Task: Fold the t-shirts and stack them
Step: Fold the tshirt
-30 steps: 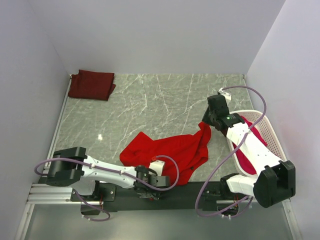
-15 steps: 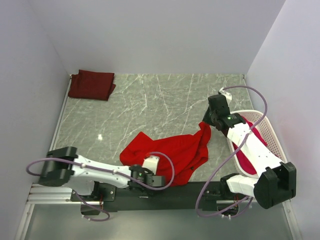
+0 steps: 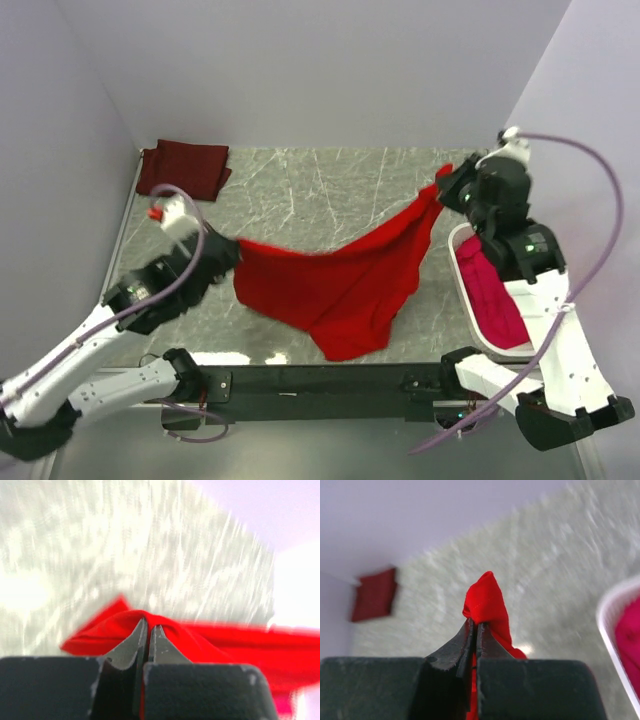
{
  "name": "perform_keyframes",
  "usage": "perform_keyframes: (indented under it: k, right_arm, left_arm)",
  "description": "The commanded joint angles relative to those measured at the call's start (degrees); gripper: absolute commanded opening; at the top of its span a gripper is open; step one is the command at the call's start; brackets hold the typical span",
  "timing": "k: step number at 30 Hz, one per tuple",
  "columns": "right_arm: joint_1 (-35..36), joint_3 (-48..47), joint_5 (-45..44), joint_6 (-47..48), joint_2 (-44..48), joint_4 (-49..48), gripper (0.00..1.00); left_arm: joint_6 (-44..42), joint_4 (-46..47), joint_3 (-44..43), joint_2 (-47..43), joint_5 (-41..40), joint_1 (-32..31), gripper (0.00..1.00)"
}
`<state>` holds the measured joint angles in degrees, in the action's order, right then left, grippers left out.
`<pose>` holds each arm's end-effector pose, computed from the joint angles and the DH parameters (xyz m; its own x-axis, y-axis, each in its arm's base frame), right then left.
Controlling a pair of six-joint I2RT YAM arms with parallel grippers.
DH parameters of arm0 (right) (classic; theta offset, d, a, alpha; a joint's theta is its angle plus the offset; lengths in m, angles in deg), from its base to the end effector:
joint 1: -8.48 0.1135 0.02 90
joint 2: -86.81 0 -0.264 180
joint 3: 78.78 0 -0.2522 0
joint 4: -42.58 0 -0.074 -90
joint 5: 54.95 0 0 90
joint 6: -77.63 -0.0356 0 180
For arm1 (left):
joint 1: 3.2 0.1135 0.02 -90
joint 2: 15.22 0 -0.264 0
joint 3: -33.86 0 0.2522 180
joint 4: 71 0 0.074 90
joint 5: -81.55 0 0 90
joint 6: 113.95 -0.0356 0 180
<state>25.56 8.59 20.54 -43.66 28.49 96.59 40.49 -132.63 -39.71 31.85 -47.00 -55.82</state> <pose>0.1859 0.0478 0.4438 -0.3059 0.4320 -0.8484 0.1171 0.9014 0.4168 0.1082 -0.1051 0.3607 -0.4322 -0.5964 -0.6764 -0.1805 0.7921 -0.5831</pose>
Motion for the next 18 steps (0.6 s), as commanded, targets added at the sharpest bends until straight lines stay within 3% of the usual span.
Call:
perform_keyframes:
  k: [1, 4, 5, 7, 9, 10, 13, 15, 16, 17, 18]
  right_arm:
    - [-0.56, -12.4, 2.89, 2.55, -6.94, -5.34, 0.0]
    - [-0.64, -22.41, 4.92, 5.88, -16.85, -10.97, 0.0]
    - [-0.82, -25.34, 5.53, 7.98, -19.69, -11.85, 0.0]
    - [-0.91, -33.83, 8.52, 11.32, -27.93, -16.77, 0.0]
    - [-0.91, -43.51, 8.18, 13.44, -34.8, -15.66, 0.0]
    - [-0.91, -56.96, 7.65, 14.66, -42.58, -13.81, 0.0]
    - [-1.0, -76.98, 5.55, 19.59, -53.17, -11.77, 0.0]
    - [-1.09, -74.35, 4.75, 21.53, -51.55, -19.01, 0.0]
    - [-1.09, -64.23, 4.49, 21.88, -46.06, -23.16, 0.0]
    - [-1.09, -58.47, 4.13, 22.49, -43.04, -31.12, 0.0]
    - [-1.09, -54.15, 3.78, 22.41, -40.66, -32.94, 0.0]
  left_arm:
    - [-21.17, 19.37, -6.08, 6.5, 12.97, 19.13, 0.01]
    - [-21.56, 30.45, -12.42, 16.69, 26.2, 34.97, 0.01]
    - [-21.38, 36.22, -14.17, 19.35, 32.42, 37.65, 0.01]
    - [-19.9, 40.73, -21.11, 27.85, 37.29, 44.05, 0.01]
    - [-18.4, 47.16, -26.21, 33.85, 44.42, 47.33, 0.01]
    - [-17.52, 47.44, -33.02, 39.97, 45.91, 49.09, 0.01]
    - [-17.25, 50.78, -47.64, 50.71, 53.3, 51.64, 0.01]
    - [-17.86, 50.95, -56.85, 54.25, 56.37, 52.44, 0.01]
    - [-18.73, 49.39, -59.6, 56.44, 56.47, 52.44, 0.01]
    - [-18.83, 49.02, -61.63, 57.08, 57.0, 54.01, 0.01]
    - [-18.66, 49.19, -63.65, 57.34, 58.39, 54.55, 0.01]
